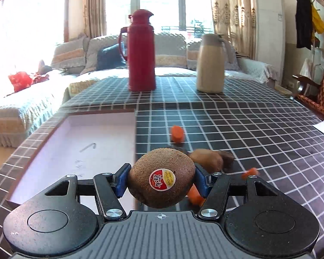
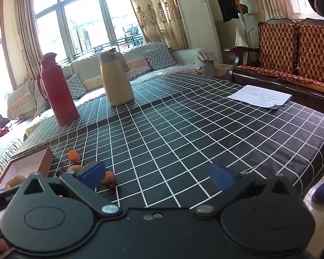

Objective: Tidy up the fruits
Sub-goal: 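Carry the kiwi into the white tray and open the left gripper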

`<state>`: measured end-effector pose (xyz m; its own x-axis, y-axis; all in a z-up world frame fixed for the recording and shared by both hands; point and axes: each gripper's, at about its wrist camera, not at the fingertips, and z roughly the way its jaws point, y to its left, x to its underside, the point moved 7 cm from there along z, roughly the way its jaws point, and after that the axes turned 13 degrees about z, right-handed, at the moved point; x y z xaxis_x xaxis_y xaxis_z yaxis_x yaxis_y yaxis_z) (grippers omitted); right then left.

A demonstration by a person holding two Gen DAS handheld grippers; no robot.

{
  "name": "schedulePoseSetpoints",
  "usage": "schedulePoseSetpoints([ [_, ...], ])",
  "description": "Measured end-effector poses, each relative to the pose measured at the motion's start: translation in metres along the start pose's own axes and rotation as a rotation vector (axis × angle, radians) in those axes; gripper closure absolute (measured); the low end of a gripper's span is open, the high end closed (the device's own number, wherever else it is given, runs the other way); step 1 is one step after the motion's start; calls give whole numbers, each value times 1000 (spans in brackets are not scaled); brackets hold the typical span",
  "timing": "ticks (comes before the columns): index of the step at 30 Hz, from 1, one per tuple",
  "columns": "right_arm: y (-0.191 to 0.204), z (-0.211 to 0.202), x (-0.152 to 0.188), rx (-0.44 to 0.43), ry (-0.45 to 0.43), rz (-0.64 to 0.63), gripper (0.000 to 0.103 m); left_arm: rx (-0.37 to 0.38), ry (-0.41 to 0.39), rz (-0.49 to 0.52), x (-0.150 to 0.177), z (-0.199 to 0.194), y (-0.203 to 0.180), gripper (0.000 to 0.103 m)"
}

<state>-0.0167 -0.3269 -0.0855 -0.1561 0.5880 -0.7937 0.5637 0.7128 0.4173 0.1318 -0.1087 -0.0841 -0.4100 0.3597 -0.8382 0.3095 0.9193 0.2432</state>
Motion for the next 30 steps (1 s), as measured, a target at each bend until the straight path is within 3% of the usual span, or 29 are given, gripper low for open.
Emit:
schedulePoseSetpoints([
  [7,8,-1,4,-5,-4,-28,0,-153,104,-56,21,42,82,42],
  [11,12,-1,6,-6,-4,-43,0,-186,217,-146,40,71,117,42],
  [18,17,-1,9,-3,3,-73,0,-155,370,-253,68,102,131,42],
  [23,20,2,9,-7,19,-87,0,-177,367,-248,68,99,131,42],
  [24,21,3,9,-11,24,-88,0,-179,362,-247,66,99,131,34],
  [25,21,4,9,-17,30,-87,0,-188,349,-247,64,96,132,17],
  [27,23,6,10,-28,40,-85,0,-228,296,-244,57,86,136,0],
  [30,27,11,11,-41,56,-89,0,-241,233,-209,48,76,137,0],
])
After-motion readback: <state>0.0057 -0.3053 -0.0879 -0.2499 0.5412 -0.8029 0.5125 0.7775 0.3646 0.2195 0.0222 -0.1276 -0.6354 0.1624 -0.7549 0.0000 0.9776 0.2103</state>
